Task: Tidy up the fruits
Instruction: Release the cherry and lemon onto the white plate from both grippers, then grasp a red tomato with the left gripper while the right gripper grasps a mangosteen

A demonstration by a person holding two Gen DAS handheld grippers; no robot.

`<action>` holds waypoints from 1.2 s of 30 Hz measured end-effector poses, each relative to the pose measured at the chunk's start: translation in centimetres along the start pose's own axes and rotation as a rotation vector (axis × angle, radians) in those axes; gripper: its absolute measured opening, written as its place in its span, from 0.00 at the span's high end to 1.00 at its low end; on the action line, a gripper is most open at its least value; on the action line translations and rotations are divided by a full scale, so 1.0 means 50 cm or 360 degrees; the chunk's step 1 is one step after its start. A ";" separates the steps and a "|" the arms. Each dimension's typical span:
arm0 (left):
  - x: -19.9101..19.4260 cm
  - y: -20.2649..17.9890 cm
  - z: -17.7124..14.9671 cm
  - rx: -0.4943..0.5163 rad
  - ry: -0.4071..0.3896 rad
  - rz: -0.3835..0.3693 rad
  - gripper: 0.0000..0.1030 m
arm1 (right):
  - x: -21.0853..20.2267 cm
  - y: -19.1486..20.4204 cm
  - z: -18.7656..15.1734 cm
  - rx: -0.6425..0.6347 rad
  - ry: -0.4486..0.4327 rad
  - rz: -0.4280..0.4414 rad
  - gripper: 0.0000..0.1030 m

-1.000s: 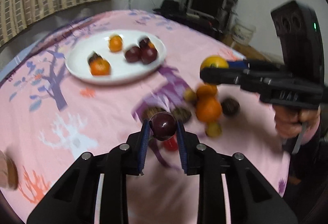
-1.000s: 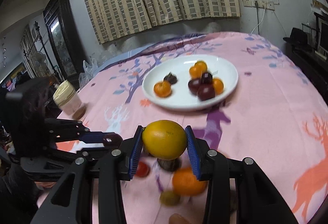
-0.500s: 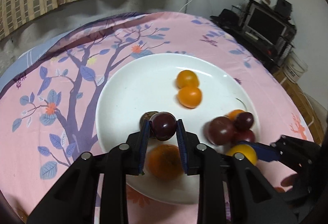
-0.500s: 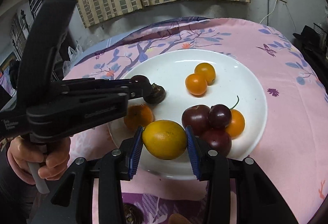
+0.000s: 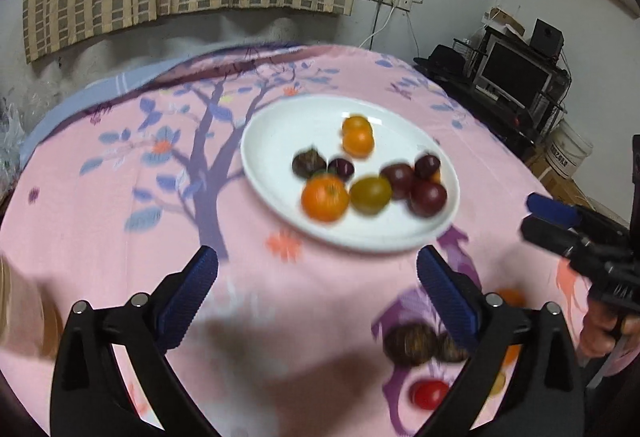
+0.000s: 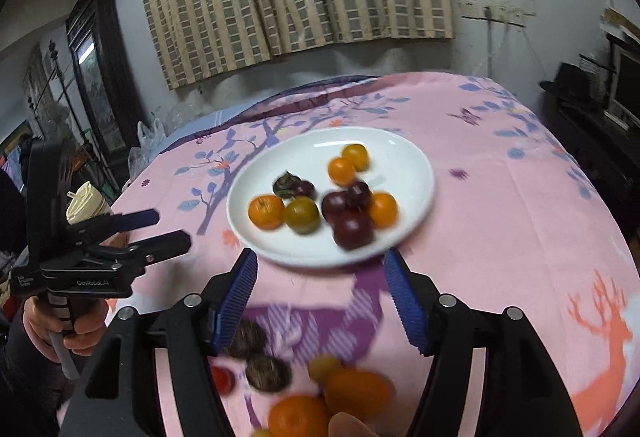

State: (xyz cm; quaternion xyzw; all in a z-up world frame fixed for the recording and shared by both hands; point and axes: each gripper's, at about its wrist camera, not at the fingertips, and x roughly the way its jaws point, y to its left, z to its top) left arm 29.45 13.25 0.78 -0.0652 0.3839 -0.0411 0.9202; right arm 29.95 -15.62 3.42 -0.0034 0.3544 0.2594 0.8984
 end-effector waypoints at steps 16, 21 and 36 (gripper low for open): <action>-0.031 -0.006 -0.153 0.0012 0.0124 -0.0021 0.05 | -0.043 -0.004 -0.199 -0.0002 0.0244 -0.0323 0.36; -0.044 -0.013 -0.156 0.0038 0.0095 -0.0025 0.05 | -0.020 0.000 -0.203 -0.0032 0.0339 -0.0416 0.46; -0.047 -0.073 -0.172 0.0267 0.0100 -0.0180 0.23 | -0.015 -0.036 -0.197 0.0150 0.0333 -0.0335 0.57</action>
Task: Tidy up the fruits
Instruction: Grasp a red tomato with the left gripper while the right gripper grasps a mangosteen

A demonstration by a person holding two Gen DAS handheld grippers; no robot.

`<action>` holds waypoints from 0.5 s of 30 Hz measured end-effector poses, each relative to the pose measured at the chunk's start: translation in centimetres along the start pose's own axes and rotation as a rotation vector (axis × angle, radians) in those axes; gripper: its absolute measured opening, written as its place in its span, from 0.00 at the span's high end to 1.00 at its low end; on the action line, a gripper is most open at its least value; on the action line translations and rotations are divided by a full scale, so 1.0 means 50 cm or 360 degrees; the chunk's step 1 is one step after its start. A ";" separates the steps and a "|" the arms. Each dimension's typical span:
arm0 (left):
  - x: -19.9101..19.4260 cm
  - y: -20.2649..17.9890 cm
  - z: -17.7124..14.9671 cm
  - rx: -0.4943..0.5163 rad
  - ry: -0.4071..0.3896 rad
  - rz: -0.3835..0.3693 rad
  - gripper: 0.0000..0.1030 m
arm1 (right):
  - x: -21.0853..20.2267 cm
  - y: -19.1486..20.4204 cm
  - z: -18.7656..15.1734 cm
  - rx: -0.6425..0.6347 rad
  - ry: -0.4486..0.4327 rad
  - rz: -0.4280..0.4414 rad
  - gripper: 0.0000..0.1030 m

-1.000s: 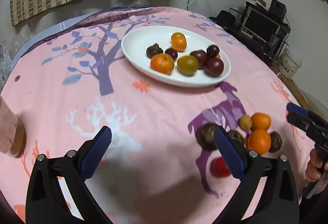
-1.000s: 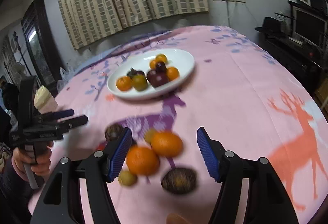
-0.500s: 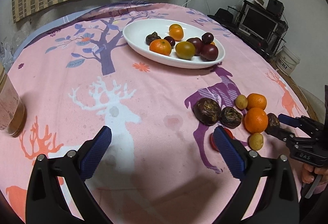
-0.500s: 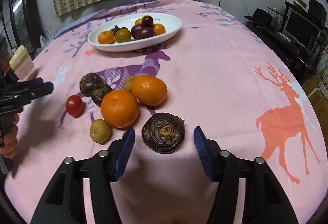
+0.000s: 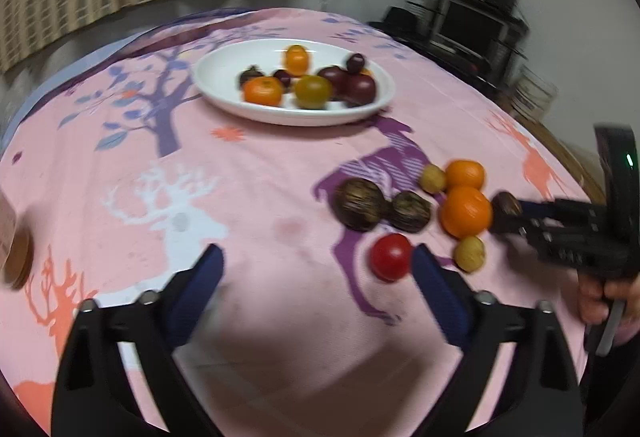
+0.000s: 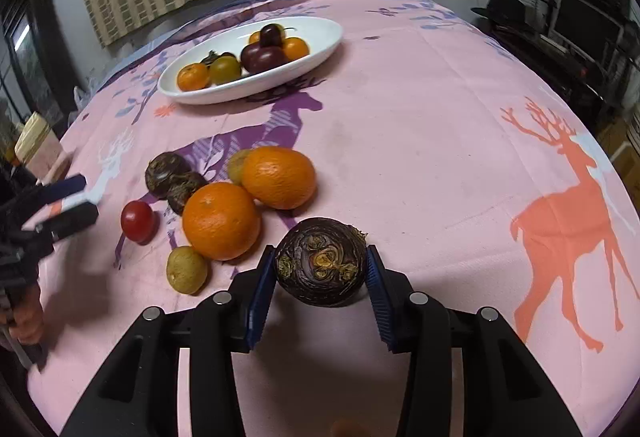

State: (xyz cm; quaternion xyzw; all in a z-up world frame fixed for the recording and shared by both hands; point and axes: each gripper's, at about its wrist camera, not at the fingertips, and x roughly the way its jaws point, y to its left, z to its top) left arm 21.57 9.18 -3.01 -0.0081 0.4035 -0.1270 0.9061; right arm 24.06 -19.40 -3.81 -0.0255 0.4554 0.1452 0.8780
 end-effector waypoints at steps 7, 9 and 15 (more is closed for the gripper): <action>0.029 -0.055 -0.007 0.0115 0.0072 -0.0093 0.46 | 0.004 0.004 0.001 0.0013 0.0005 0.0070 0.57; 0.042 -0.061 -0.007 0.0099 0.0103 -0.0113 0.53 | 0.004 0.001 0.001 0.0026 0.0002 0.0090 0.57; 0.068 -0.072 0.002 0.0080 0.0135 -0.0088 0.55 | 0.003 -0.007 0.000 0.0053 0.0000 0.0123 0.57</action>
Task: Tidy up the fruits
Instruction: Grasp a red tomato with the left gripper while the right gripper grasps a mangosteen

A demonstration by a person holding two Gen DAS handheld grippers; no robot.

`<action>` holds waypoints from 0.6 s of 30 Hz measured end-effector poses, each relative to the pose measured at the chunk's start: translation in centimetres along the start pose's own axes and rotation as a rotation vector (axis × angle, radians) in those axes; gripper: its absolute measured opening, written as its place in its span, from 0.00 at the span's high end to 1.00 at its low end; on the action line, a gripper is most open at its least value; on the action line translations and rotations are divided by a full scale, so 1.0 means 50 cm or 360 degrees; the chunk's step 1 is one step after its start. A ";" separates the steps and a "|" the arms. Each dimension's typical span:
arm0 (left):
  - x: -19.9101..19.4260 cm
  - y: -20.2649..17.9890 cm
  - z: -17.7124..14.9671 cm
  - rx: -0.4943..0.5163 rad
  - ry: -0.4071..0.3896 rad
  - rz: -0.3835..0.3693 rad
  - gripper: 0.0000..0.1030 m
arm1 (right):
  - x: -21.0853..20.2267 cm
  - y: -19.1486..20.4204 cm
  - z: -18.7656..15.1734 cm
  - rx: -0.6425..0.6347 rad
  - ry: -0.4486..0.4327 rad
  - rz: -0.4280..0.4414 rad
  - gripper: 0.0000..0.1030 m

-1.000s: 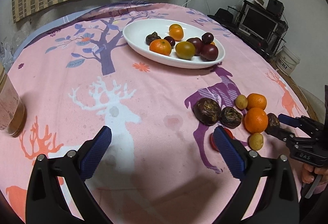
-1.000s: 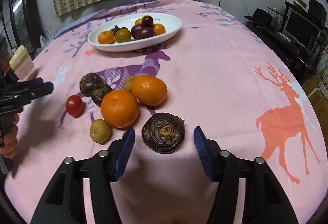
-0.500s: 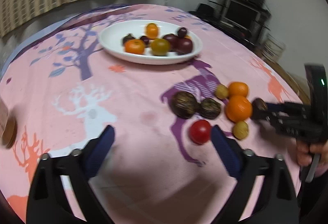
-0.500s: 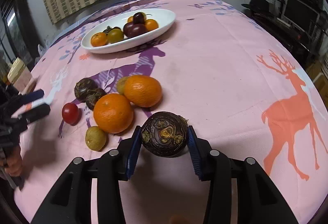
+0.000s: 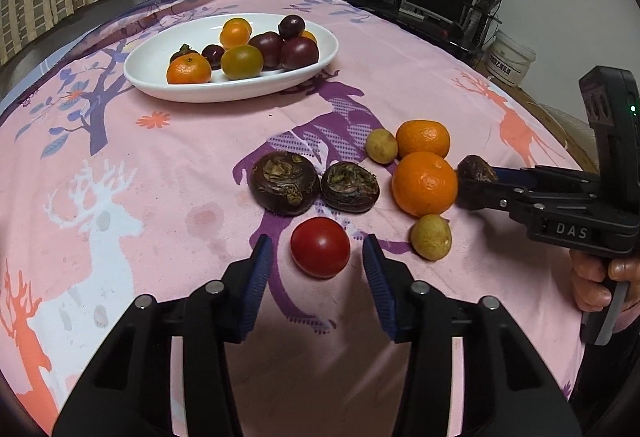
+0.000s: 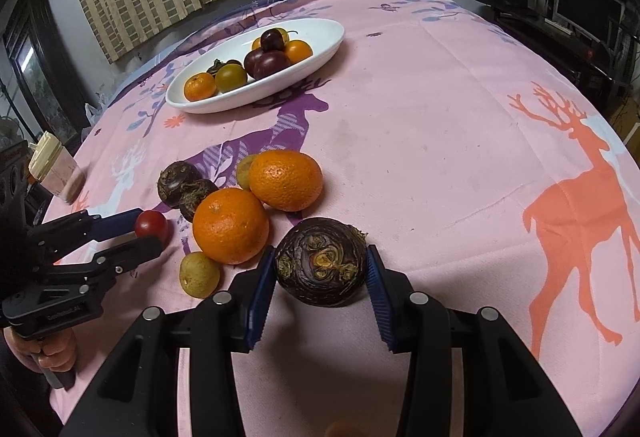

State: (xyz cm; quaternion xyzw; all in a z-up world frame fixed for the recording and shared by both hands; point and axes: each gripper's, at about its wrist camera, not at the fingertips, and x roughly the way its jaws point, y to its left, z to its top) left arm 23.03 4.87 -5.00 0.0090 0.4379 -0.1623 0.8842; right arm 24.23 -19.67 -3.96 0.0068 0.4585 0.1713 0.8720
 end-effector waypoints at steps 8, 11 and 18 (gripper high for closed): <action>0.013 -0.007 -0.001 0.0026 0.0014 0.0059 0.65 | 0.002 -0.004 0.000 0.0017 0.0000 0.0024 0.56; 0.012 -0.002 -0.001 0.0006 0.0006 0.0049 0.71 | 0.002 -0.003 0.000 0.0010 0.0000 0.0016 0.56; -0.023 0.019 0.008 -0.0104 -0.0062 -0.0013 0.72 | -0.029 0.022 -0.001 -0.0104 -0.0119 0.0148 0.57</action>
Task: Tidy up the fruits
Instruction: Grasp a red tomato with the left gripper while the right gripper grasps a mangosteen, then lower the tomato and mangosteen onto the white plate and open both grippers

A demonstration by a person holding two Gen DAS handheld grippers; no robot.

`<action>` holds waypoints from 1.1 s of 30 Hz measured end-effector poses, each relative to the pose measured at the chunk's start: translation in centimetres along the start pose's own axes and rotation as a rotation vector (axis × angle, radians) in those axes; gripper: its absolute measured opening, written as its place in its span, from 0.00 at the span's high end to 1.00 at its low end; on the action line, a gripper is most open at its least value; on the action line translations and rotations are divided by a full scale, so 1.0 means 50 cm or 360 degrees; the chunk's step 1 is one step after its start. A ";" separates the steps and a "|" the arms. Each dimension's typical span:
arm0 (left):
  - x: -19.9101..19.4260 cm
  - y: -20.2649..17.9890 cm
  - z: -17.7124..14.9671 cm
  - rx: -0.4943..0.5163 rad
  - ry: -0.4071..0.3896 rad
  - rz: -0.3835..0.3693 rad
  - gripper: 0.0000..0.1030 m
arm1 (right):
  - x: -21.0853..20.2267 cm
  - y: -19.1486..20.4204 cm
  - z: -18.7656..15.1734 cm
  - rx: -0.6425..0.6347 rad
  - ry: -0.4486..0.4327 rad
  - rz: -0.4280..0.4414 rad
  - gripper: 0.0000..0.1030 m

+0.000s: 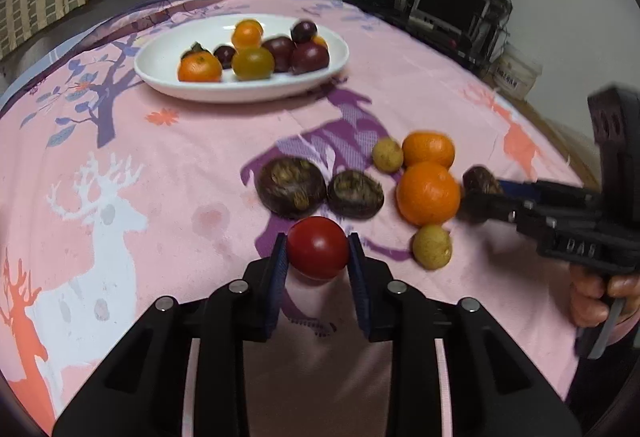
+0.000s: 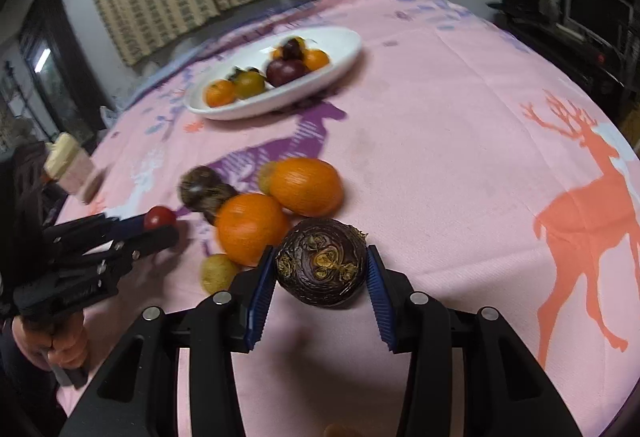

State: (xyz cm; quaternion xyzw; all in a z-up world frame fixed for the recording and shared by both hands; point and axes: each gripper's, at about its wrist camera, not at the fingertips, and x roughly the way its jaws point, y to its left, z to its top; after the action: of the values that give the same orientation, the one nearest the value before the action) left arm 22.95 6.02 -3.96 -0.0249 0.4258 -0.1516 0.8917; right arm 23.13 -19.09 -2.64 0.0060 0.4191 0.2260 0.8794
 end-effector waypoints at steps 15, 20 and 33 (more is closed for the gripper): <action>0.085 0.186 0.285 -0.0362 -0.0300 0.0208 0.72 | 0.196 0.101 0.290 -0.0178 -0.0130 0.0038 0.56; 0.156 0.219 0.299 -0.0429 -0.0215 0.0209 0.72 | 0.222 0.098 0.300 -0.0173 -0.0122 0.0090 0.40; 0.015 0.127 0.293 -0.0301 -0.0407 0.0333 0.06 | 0.060 0.051 0.258 -0.0201 -0.0264 0.0091 0.26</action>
State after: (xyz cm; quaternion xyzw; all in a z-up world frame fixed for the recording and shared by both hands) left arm 36.19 10.60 3.69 -0.0831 0.3217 -0.0130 0.9431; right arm 33.32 -13.27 4.05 -0.0187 0.3294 0.2755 0.9029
